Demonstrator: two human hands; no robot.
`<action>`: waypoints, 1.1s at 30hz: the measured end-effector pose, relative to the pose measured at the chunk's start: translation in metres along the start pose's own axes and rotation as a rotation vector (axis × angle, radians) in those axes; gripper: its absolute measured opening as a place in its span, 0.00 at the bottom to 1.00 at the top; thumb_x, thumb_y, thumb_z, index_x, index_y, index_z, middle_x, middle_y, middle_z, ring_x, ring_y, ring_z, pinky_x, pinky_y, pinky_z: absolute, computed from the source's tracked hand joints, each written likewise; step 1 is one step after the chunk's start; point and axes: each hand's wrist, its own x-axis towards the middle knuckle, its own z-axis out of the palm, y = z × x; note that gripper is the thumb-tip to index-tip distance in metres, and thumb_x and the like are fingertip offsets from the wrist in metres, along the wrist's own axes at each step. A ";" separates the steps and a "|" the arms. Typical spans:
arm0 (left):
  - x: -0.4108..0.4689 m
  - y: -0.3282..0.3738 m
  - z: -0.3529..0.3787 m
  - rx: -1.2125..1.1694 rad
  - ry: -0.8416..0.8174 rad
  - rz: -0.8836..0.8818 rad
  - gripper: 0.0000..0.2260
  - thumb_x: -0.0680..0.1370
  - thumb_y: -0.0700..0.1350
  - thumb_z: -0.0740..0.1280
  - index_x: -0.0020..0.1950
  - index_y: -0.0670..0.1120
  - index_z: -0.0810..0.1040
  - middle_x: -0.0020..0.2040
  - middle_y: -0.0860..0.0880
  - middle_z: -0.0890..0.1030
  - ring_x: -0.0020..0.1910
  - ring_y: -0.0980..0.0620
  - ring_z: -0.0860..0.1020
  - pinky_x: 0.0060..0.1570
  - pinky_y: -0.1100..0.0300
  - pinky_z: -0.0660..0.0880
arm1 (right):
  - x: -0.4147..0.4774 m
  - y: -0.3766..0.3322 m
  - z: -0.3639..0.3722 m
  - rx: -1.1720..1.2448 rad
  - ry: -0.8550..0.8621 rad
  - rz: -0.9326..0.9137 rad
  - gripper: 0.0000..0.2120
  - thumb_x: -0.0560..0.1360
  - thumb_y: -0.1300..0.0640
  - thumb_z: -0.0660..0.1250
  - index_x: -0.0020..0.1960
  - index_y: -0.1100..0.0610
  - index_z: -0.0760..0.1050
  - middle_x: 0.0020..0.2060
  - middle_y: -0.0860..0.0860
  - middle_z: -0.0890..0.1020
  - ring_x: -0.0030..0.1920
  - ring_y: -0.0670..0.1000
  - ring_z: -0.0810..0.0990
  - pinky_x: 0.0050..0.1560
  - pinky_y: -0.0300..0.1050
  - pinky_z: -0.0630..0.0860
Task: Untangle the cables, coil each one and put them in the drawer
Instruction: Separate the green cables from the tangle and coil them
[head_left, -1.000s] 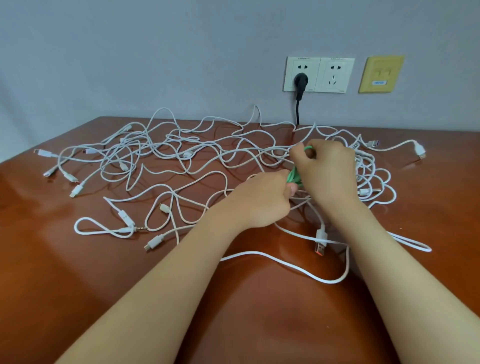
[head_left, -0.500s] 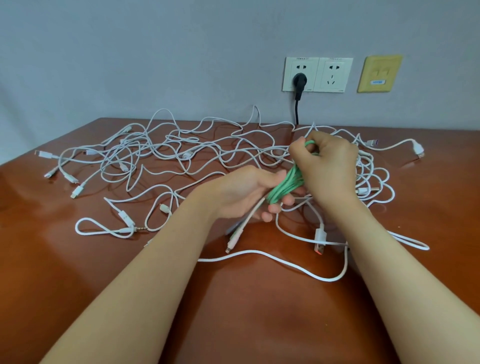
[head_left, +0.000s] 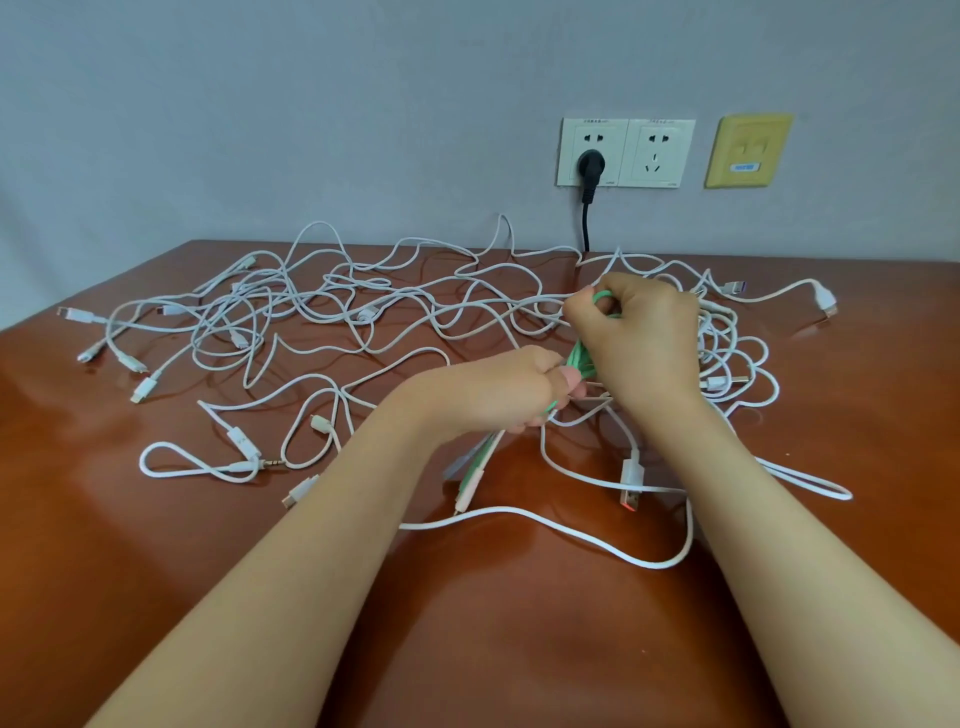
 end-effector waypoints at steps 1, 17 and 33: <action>0.000 0.001 0.000 0.050 0.031 0.009 0.13 0.83 0.42 0.52 0.41 0.48 0.69 0.38 0.52 0.72 0.30 0.58 0.66 0.29 0.72 0.65 | 0.000 0.001 0.000 0.022 -0.016 0.017 0.20 0.70 0.59 0.62 0.25 0.54 0.55 0.21 0.51 0.58 0.25 0.51 0.55 0.28 0.42 0.56; -0.014 0.000 -0.014 -0.010 -0.227 0.108 0.11 0.79 0.39 0.55 0.37 0.46 0.66 0.26 0.58 0.68 0.25 0.59 0.62 0.27 0.67 0.56 | 0.009 0.002 -0.022 0.742 -0.566 0.424 0.25 0.77 0.56 0.62 0.21 0.54 0.65 0.16 0.46 0.64 0.18 0.43 0.61 0.21 0.34 0.59; -0.006 -0.009 -0.035 0.026 0.647 -0.043 0.17 0.79 0.38 0.58 0.30 0.45 0.69 0.27 0.52 0.70 0.28 0.55 0.65 0.31 0.62 0.61 | -0.012 -0.014 -0.002 -0.547 -0.574 -0.223 0.13 0.81 0.54 0.52 0.59 0.58 0.69 0.53 0.59 0.79 0.55 0.62 0.75 0.41 0.47 0.60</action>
